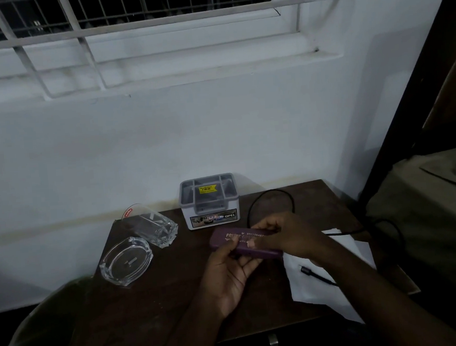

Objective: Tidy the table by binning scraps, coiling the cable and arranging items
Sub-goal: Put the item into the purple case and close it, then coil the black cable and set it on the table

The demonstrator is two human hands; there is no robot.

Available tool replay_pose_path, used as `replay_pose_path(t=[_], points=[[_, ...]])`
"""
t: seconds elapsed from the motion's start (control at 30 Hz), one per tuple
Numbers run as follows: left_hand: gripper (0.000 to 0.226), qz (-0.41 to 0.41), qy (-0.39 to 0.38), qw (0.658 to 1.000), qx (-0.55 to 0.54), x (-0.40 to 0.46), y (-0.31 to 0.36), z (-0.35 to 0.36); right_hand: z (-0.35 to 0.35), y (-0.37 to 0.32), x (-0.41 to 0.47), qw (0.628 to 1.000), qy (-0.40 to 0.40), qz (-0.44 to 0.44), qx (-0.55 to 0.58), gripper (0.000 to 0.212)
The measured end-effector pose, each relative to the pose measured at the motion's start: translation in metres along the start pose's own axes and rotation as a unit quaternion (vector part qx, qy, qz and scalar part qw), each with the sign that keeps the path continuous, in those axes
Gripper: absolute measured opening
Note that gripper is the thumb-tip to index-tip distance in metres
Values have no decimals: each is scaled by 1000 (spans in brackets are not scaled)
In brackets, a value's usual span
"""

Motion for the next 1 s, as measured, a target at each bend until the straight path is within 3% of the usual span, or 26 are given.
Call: replay_pose_path(t=[0.13, 0.2, 0.37, 0.43, 0.53, 0.6, 0.67, 0.73, 0.83, 1.0], points=[[54, -11, -1, 999, 31, 7, -4, 9, -6, 0, -10, 991, -7, -27, -127, 58], [54, -6, -2, 997, 74, 12, -5, 21, -11, 2, -14, 979, 39, -59, -191, 56], [38, 34, 8, 964, 263, 24, -6, 57, -42, 10, -11, 950, 195, -92, -225, 42], [29, 89, 78, 921, 372, 26, -8, 60, -59, 17, -8, 938, 248, -58, -235, 41], [23, 181, 165, 790, 562, 29, -11, 51, -77, 34, -1, 926, 299, 16, -230, 48], [21, 234, 168, 701, 652, 30, -13, 43, -83, 47, 7, 916, 309, 63, -248, 56], [21, 260, 147, 636, 712, 30, -17, 37, -85, 59, 13, 907, 309, 108, -266, 62], [22, 260, 146, 610, 734, 30, -19, 33, -84, 67, 18, 898, 309, 136, -281, 65], [32, 249, 172, 598, 742, 28, -22, 30, -81, 76, 22, 893, 309, 156, -288, 69], [41, 225, 222, 609, 728, 29, -19, 31, -77, 84, 23, 883, 309, 184, -301, 74]])
Point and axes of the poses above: each hand's wrist, its own x-axis towards the middle knuckle, its own z-axis out of the palm, y = z × x, the point moved 1 cm from there along x, towards the middle knuckle, and after that the axes turned 7 degrees about -z, right-handed, at the moved point
